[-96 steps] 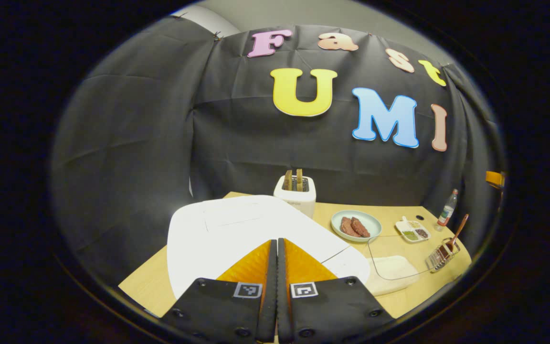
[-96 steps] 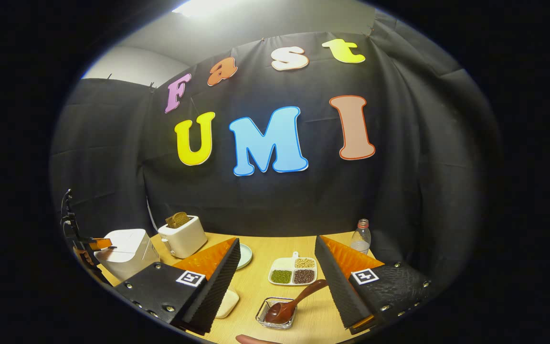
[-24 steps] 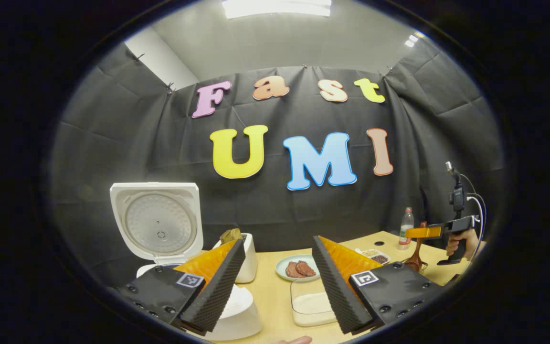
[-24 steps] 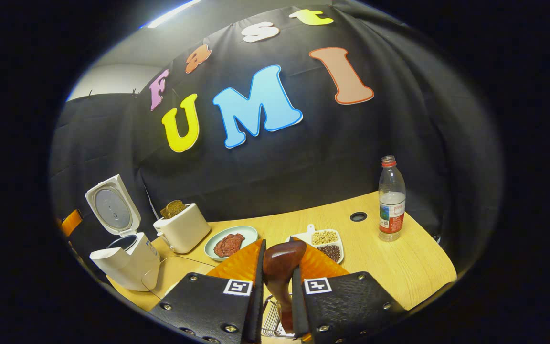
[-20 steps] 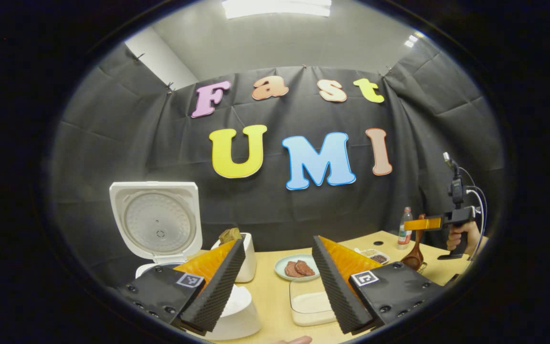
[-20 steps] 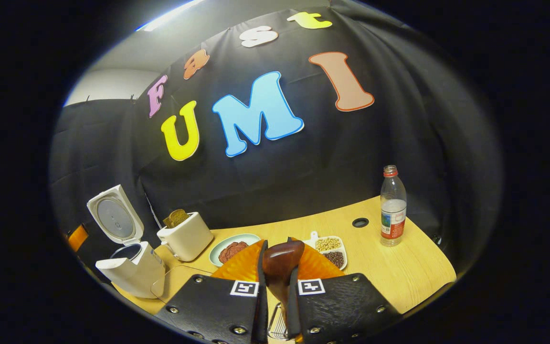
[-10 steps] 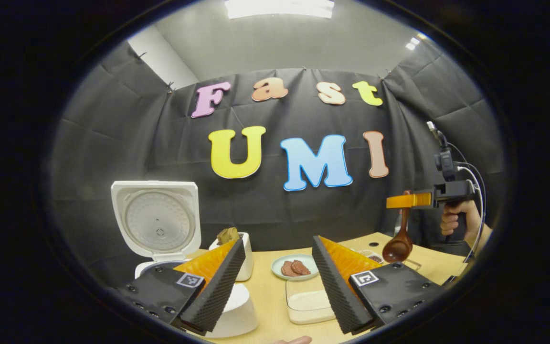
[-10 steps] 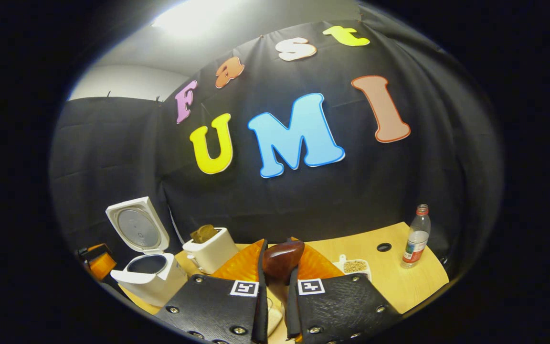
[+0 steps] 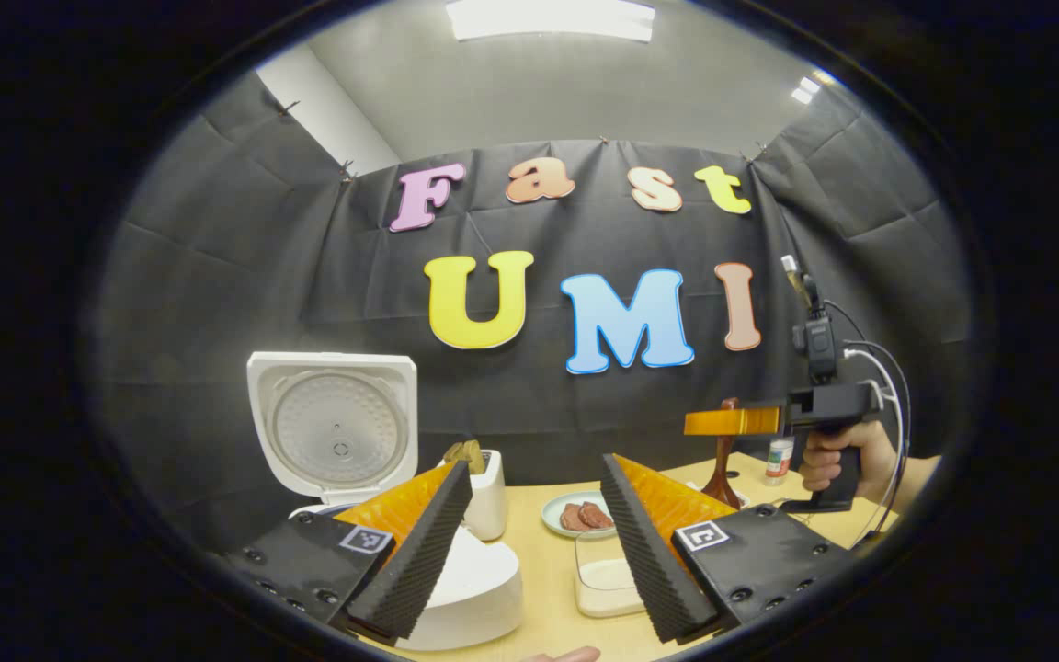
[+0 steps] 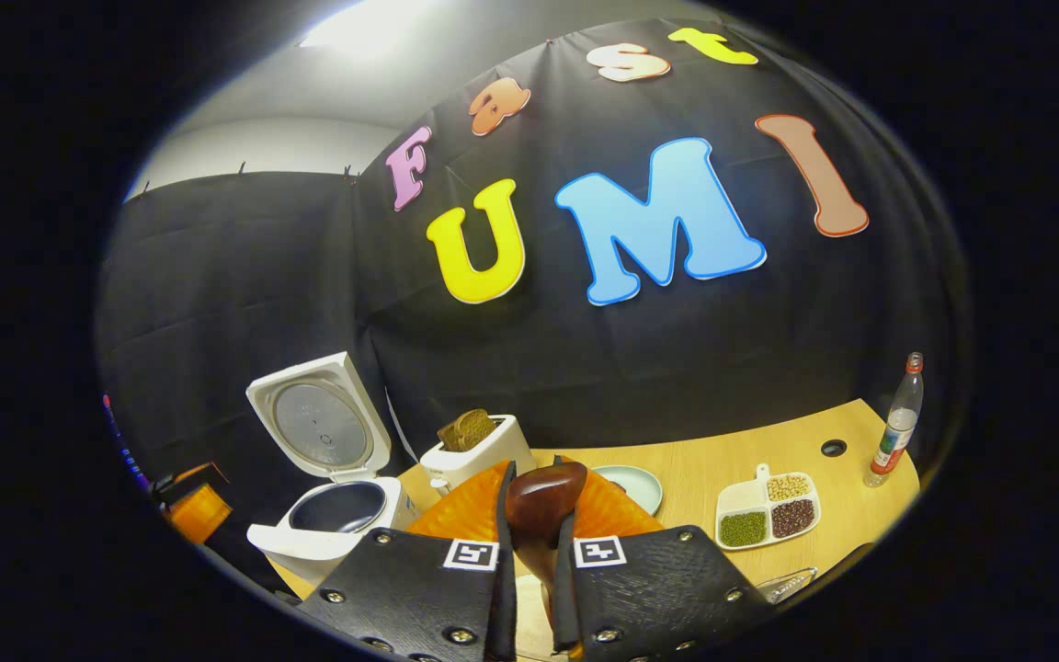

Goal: Close the left gripper, press the button to open the rice cooker; take a wooden spoon from the chopstick holder with the right hand, scoop a spoonful of rice and pour it into the rice cooker, then put the wooden spoon back into the chopstick holder.

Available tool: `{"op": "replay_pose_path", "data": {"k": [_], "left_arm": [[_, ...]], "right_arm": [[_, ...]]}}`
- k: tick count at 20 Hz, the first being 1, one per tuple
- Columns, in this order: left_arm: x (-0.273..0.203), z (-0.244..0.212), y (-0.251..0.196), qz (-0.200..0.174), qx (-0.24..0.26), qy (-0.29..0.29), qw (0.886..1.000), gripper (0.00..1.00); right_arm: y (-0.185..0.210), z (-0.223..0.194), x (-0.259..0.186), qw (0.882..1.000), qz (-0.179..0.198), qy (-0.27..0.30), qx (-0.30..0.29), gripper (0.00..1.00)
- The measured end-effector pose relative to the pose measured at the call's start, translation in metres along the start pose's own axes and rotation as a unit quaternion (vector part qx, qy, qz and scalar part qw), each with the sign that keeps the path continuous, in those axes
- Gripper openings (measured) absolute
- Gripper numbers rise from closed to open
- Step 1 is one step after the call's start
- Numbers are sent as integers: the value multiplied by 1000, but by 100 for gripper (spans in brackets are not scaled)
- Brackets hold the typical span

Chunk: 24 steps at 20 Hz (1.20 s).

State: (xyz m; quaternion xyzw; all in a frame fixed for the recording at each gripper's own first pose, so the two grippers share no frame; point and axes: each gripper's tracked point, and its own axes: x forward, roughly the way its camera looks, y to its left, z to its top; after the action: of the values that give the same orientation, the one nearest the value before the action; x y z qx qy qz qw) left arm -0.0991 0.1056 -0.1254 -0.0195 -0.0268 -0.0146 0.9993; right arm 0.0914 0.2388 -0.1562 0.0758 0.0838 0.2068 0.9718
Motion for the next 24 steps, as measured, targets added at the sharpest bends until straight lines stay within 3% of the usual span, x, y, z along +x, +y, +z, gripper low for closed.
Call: {"op": "replay_pose_path", "data": {"k": [1,6,8,12,17,24], "left_arm": [[1,0,3,2,-1,0,1000,99],[-3,1,3,-2,0,-5,1000,96],[-4,2,2,-5,1,-5,1000,100],[-7,-1,5,-6,-5,-7,1000,99],[-10,-9,12,-9,-14,-2,1000,99],[-12,-9,19,-8,-18,-4,1000,99]], "right_arm": [[0,-11,6,1000,-6,8,-9,16],[2,-53,31,997,-30,49,-56,16],[3,-71,41,993,-39,77,-78,16],[16,-93,51,990,-31,112,-84,16],[21,-92,49,993,2,119,13,16],[-11,-58,40,991,3,65,116,16]]}}
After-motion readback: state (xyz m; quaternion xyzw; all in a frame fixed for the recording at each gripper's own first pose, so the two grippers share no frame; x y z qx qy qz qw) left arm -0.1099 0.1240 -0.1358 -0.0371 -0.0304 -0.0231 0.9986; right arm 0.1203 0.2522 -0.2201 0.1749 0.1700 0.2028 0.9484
